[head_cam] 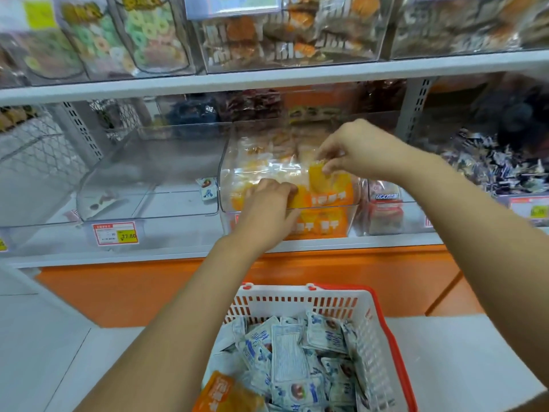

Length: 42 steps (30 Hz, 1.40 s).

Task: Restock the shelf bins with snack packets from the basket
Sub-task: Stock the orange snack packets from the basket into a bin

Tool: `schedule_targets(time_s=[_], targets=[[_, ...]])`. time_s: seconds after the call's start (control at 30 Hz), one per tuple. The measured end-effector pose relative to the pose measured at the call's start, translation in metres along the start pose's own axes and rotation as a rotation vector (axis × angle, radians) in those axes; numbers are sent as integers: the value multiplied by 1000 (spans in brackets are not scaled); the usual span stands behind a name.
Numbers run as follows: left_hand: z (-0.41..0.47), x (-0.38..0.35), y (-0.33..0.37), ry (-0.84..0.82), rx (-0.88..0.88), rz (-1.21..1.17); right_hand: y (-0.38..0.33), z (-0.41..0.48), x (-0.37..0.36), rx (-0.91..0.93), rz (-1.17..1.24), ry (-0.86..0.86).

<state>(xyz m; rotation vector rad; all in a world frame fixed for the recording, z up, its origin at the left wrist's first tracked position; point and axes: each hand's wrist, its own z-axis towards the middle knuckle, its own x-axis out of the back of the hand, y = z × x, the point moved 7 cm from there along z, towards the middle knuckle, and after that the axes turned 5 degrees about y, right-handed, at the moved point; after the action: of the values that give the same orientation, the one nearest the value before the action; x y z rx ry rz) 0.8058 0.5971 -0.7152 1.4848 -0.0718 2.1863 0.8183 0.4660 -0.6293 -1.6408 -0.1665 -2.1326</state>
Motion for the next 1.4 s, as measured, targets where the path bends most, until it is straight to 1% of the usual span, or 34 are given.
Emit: schedule_targets(time_s=[0.07,0.13,0.27,0.37,0.43,0.5,0.53,0.57,0.6,0.63,0.67,0.73,0.77,0.8,0.87,0.97,1.0,1.07,1.13,1.2,1.23,1.3,1.33,1.4], targets=[[-1,-2,0,-3,-20,14,6,3,-28,-28,-76,-91],[-2,-4,-1,-11,-21,9,12,3,-56,-95,-116,-187],[-10,-5,1,-29,-42,-1,19,1,-63,-229,-57,-203],[-31,4,1,67,-59,-169,19,-3,-60,-258,-94,-206],[-54,14,-7,173,-41,-276,14,-5,-59,-260,-200,-135],[-79,22,-22,250,32,-350,2,-8,-53,-250,-247,58],[-92,21,-34,251,86,-377,-8,-12,-51,-235,-223,154],[-104,16,-46,217,142,-390,-20,-18,-51,-205,-179,232],[-116,7,-59,146,203,-379,-33,-25,-56,-168,-129,268],[-129,-7,-74,33,262,-343,-47,-33,-66,-125,-85,246],[-144,-25,-88,-103,314,-292,-60,-41,-84,-90,-52,179],[-177,-60,-112,-362,397,-178,-79,-65,-137,-61,-11,-80],[-194,-75,-120,-454,420,-138,-86,-81,-167,-56,4,-220],[-210,-88,-126,-526,444,-115,-90,-98,-197,-42,7,-339],[-240,-102,-133,-613,513,-99,-90,-134,-252,-46,14,-524],[-281,-120,-140,-735,577,-34,-77,-185,-311,-138,58,-744],[-293,-124,-142,-744,606,-42,-73,-200,-324,-156,65,-807],[-306,-128,-146,-669,669,-126,-67,-224,-342,-169,71,-898],[-308,-125,-149,-543,710,-199,-64,-234,-348,-190,106,-925],[-304,-122,-151,-488,781,-300,-63,-231,-343,-209,154,-909],[-300,-122,-151,-511,804,-342,-64,-226,-338,-226,186,-896],[-287,-119,-148,-643,787,-377,-68,-217,-332,-271,304,-864],[-279,-116,-149,-680,789,-392,-71,-214,-331,-308,388,-855],[-263,-104,-151,-665,828,-472,-77,-211,-329,-431,617,-858]])
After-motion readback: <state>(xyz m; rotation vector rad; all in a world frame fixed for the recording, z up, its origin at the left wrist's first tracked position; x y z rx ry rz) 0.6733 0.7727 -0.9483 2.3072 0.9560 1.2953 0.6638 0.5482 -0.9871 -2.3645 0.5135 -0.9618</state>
